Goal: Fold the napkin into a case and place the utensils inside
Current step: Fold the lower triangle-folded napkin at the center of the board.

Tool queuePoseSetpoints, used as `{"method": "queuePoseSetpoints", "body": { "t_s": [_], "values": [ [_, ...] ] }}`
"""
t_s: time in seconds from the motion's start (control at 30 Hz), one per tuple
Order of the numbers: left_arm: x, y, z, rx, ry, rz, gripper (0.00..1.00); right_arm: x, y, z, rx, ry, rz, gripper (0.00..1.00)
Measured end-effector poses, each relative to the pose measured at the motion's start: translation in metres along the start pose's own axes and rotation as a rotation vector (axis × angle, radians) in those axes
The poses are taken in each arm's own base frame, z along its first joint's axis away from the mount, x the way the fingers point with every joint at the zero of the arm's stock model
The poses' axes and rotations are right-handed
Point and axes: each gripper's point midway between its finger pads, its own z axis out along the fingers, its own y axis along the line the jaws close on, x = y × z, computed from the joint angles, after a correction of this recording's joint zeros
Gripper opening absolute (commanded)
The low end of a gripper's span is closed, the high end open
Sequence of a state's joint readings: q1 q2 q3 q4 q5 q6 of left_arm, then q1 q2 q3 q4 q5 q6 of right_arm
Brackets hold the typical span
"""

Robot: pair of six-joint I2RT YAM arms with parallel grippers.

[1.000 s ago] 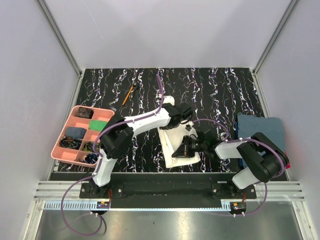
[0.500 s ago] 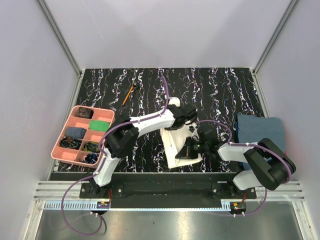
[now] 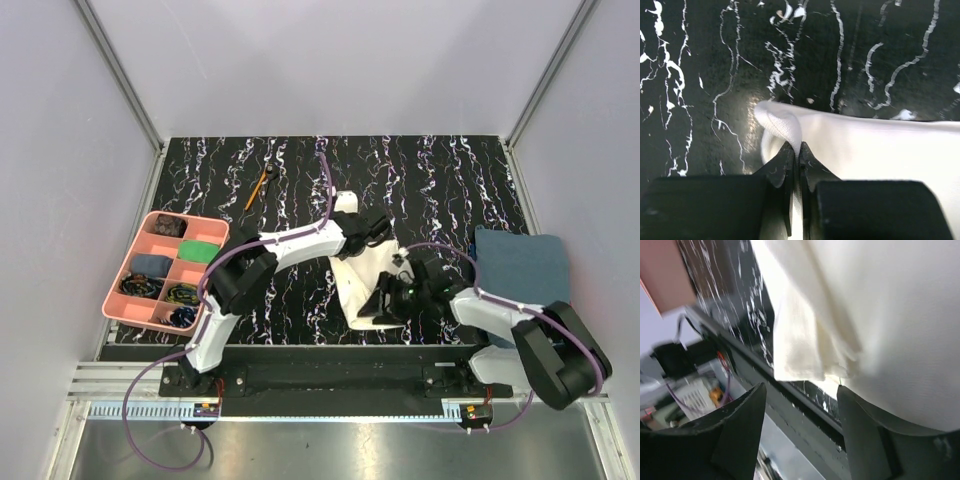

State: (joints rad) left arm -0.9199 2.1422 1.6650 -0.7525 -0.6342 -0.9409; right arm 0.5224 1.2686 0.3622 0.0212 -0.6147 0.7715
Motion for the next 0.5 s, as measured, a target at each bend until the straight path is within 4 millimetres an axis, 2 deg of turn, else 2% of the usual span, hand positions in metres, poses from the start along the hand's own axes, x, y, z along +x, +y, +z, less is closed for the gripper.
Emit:
{"method": "queuePoseSetpoints", "body": {
  "t_s": [0.13, 0.27, 0.33, 0.43, 0.47, 0.5],
  "values": [
    [0.003, 0.006, 0.008, -0.007, 0.000, 0.000, 0.04, -0.039, 0.004, -0.023, 0.004, -0.103, 0.070, 0.65],
    [0.000, 0.003, 0.009, 0.009, -0.010, -0.003, 0.03, -0.084, 0.029, -0.038, -0.026, -0.166, 0.052, 0.62],
    [-0.002, 0.002, 0.008, 0.018, -0.016, -0.006, 0.02, -0.100, 0.035, -0.044, -0.033, -0.193, 0.044, 0.61],
    [-0.002, 0.001, 0.006, 0.034, -0.019, -0.007, 0.01, -0.115, 0.034, -0.048, -0.028, -0.212, 0.048, 0.47],
    [-0.003, 0.001, 0.004, 0.042, -0.019, -0.004, 0.01, -0.121, 0.032, -0.049, -0.020, -0.213, 0.061, 0.38],
    [-0.003, 0.000, 0.003, 0.051, -0.020, -0.002, 0.00, -0.127, 0.029, -0.048, -0.011, -0.213, 0.064, 0.35]
  ]
}}
